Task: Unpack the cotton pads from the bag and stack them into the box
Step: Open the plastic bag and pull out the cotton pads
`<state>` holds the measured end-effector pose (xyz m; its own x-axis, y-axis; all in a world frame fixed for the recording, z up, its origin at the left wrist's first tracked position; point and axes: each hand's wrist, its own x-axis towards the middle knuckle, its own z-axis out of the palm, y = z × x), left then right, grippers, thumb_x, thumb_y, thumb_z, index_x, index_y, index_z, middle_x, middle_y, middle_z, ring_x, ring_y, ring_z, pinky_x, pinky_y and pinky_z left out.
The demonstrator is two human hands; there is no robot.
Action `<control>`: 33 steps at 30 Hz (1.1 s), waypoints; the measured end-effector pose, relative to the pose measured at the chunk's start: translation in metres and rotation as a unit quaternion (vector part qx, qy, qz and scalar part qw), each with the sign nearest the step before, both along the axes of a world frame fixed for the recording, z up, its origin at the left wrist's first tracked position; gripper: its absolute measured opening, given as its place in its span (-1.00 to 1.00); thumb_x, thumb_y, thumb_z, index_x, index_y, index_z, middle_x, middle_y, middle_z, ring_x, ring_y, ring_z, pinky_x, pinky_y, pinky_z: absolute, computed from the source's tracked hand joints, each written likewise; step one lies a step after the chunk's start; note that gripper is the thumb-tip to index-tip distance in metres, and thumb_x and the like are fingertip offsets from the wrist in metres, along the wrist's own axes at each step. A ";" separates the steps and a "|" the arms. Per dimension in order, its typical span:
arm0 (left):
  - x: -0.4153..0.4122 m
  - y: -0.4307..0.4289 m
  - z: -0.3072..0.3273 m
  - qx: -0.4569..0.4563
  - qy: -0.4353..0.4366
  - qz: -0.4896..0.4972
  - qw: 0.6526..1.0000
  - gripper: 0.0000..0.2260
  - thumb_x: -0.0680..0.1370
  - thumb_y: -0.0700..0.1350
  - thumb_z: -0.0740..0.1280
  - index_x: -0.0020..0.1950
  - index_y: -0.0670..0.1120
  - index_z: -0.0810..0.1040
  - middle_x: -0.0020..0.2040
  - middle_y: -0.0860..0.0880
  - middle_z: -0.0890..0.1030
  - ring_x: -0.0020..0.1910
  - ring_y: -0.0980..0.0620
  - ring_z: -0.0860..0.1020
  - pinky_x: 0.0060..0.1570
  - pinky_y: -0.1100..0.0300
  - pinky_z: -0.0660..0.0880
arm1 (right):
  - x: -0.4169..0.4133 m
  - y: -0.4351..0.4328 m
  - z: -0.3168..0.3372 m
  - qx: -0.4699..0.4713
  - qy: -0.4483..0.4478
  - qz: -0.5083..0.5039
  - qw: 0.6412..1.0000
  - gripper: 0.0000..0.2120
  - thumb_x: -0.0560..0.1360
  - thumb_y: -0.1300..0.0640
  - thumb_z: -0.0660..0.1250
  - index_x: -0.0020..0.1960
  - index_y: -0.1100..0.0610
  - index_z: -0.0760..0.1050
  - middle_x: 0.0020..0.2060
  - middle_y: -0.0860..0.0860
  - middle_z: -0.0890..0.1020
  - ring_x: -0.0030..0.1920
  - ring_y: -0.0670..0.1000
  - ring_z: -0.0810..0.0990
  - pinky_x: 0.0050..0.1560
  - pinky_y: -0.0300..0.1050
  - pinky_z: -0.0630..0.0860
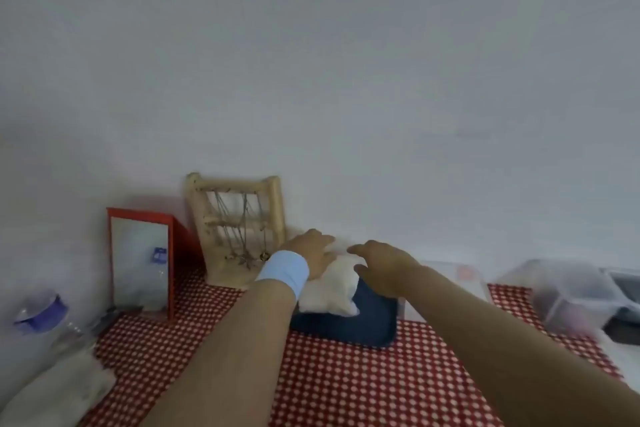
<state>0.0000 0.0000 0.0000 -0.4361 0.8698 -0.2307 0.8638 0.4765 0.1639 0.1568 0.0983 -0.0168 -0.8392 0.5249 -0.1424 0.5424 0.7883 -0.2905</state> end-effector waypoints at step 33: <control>0.111 -0.076 -0.091 0.454 -0.247 0.124 0.847 -0.48 0.51 0.08 0.46 0.44 0.02 0.44 0.35 -0.05 0.34 0.32 -0.05 0.44 0.34 0.02 0.47 | 0.108 -0.089 -0.063 -0.115 0.299 -0.126 0.939 -0.58 0.41 0.03 0.55 0.20 0.02 0.49 0.05 -0.08 0.59 0.03 -0.06 0.60 0.00 -0.21 0.54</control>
<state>0.1110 -0.0759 -0.0908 -0.6768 0.6819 0.2774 0.4746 0.1162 0.8725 0.2649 0.0098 -0.0795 -0.6582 0.7308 0.1809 0.3888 0.5358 -0.7495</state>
